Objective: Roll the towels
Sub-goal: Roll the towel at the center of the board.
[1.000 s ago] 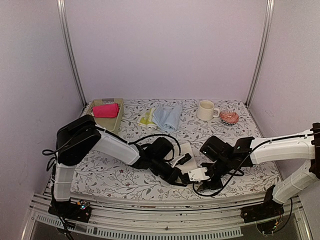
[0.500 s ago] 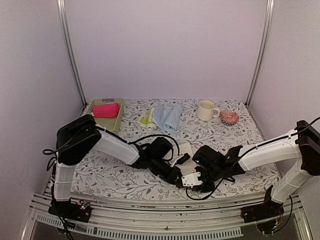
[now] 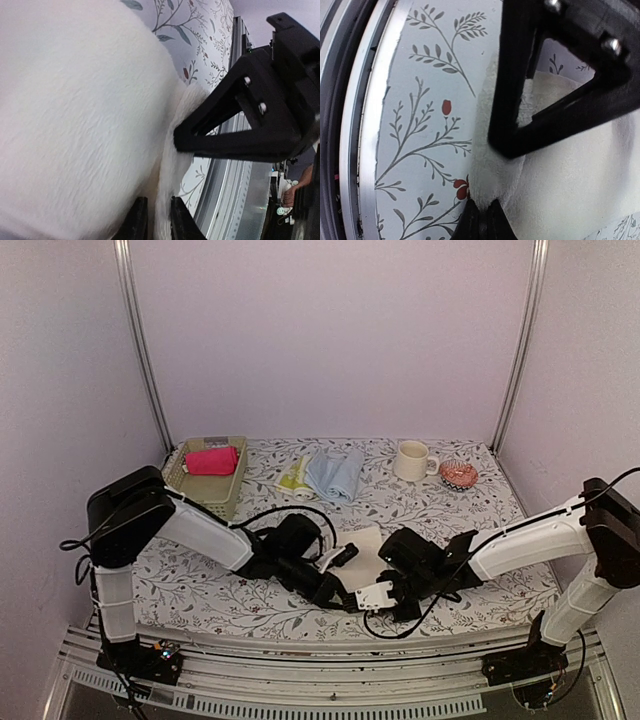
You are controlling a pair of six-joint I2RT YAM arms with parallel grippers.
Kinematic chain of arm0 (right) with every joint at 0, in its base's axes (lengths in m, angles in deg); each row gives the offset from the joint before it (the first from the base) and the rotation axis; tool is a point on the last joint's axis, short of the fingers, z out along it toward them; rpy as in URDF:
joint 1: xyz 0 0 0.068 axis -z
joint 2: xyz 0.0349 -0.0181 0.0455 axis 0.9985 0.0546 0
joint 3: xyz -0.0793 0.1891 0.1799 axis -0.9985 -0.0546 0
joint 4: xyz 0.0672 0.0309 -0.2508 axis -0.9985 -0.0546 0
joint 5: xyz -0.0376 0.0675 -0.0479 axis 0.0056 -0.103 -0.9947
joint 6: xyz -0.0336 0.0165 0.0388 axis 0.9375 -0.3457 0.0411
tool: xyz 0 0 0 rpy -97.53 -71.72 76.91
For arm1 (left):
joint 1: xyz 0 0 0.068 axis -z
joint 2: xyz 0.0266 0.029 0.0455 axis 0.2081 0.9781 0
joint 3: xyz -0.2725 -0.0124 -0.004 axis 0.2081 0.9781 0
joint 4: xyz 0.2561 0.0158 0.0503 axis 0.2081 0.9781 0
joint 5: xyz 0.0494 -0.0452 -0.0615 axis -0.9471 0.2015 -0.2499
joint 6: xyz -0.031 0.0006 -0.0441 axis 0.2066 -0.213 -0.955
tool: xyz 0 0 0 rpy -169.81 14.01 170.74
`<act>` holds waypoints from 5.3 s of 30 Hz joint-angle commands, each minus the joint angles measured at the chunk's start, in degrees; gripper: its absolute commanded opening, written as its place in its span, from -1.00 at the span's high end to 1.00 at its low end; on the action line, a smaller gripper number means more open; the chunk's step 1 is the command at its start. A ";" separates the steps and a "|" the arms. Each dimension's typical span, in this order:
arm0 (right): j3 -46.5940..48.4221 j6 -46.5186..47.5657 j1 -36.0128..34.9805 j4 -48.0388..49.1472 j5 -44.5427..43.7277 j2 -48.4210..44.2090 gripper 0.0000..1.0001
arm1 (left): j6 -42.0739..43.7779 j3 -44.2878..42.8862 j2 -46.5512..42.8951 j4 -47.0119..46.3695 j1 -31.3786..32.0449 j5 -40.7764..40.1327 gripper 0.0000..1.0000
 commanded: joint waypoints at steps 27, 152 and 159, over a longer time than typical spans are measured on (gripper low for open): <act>30.60 7.77 18.23 -48.94 46.14 38.44 0.93 | 43.63 12.78 -15.16 -5.05 25.16 -51.28 0.16; 37.02 5.96 11.90 -49.94 42.89 42.06 0.91 | 39.70 5.40 -10.89 8.22 25.81 -50.70 0.69; 37.00 5.70 11.85 -49.59 42.82 42.14 0.89 | 39.10 6.10 -12.69 6.98 25.55 -47.58 0.95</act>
